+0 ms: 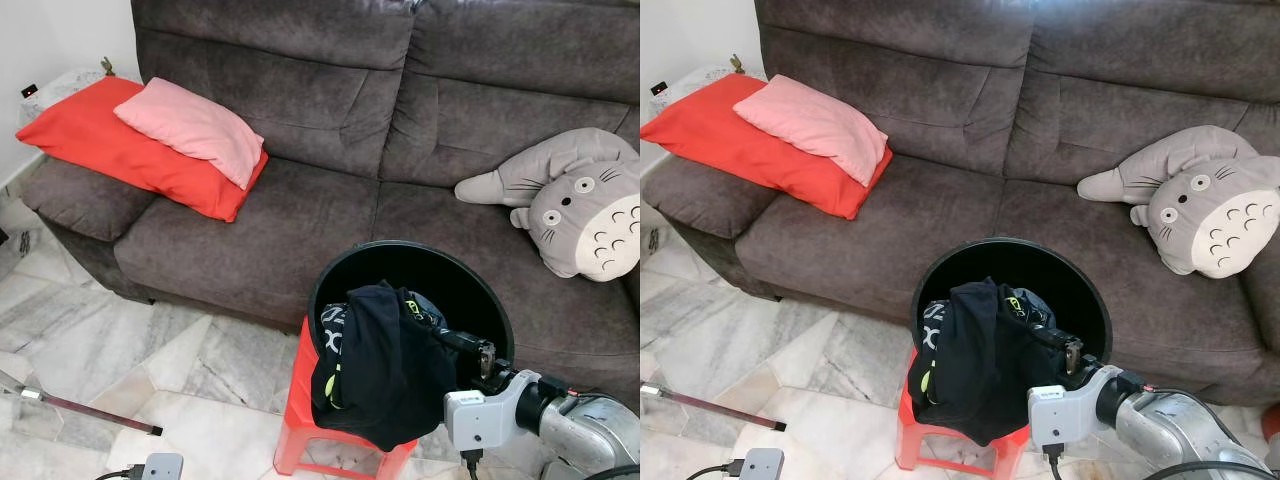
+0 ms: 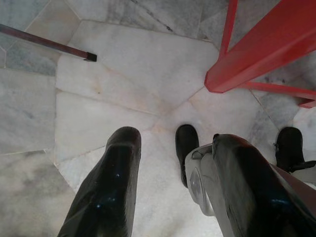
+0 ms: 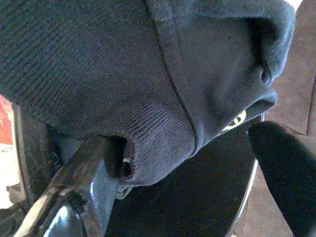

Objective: Hang hanger

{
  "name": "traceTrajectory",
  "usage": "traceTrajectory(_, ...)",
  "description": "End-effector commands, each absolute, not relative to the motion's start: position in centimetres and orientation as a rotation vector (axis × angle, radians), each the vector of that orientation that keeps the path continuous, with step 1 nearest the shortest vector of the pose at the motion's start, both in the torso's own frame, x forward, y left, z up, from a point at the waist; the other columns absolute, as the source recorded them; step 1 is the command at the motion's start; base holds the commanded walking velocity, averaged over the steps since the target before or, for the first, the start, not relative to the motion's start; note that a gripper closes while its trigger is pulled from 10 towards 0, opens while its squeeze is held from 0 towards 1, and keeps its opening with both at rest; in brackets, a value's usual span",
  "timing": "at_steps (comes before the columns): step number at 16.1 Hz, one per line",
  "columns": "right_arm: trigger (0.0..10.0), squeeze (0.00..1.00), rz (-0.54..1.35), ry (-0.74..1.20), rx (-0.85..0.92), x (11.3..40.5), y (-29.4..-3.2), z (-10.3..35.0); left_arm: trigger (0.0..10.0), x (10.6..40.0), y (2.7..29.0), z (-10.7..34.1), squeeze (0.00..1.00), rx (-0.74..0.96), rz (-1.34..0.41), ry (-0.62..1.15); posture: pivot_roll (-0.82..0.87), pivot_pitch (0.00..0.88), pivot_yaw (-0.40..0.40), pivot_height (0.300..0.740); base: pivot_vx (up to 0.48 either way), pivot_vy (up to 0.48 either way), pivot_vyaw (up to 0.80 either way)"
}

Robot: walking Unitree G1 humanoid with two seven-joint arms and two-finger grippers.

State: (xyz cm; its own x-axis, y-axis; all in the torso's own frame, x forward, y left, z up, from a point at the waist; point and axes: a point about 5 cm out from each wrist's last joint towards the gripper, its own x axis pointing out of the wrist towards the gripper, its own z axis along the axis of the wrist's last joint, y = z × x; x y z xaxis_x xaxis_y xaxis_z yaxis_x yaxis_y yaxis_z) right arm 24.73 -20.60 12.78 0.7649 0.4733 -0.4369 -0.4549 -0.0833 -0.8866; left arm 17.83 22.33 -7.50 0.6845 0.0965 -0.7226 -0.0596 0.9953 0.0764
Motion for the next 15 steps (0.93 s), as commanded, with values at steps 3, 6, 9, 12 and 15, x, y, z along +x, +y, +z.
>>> traceTrajectory(3, 10.0, 0.0, 0.663, -0.14, -1.432, 25.6, -20.2, 14.3, 10.0, 16.9, 22.5, -8.0, 0.0, 0.065, 0.081, 0.851, -0.07, 0.183, -0.016, 0.74, 0.0, 0.0, 0.0)
traceTrajectory(6, 10.0, 0.0, 0.779, -0.07, -1.48, 24.8, -20.5, 12.5, 10.0, 16.9, 22.4, -8.0, 0.0, 0.066, 0.079, 0.85, -0.07, 0.182, -0.017, 0.74, 0.0, 0.0, 0.0)
traceTrajectory(9, 10.0, 0.0, 0.813, 0.015, -1.535, 24.6, -21.8, 11.4, 10.0, 17.0, 22.4, -7.9, 0.0, 0.062, 0.082, 0.848, -0.07, 0.183, -0.019, 0.74, 0.0, 0.0, 0.0)
traceTrajectory(12, 10.0, 0.0, 0.737, -0.121, -1.486, 25.3, -20.7, 13.3, 10.0, 16.9, 22.5, -7.9, 0.0, 0.063, 0.083, 0.85, -0.07, 0.184, -0.017, 0.74, 0.0, 0.0, 0.0)
traceTrajectory(15, 10.0, 0.0, 0.715, -0.159, -1.49, 25.7, -20.5, 13.4, 10.0, 16.9, 22.5, -7.9, 0.0, 0.063, 0.084, 0.849, -0.06, 0.182, -0.019, 0.74, 0.0, 0.0, 0.0)
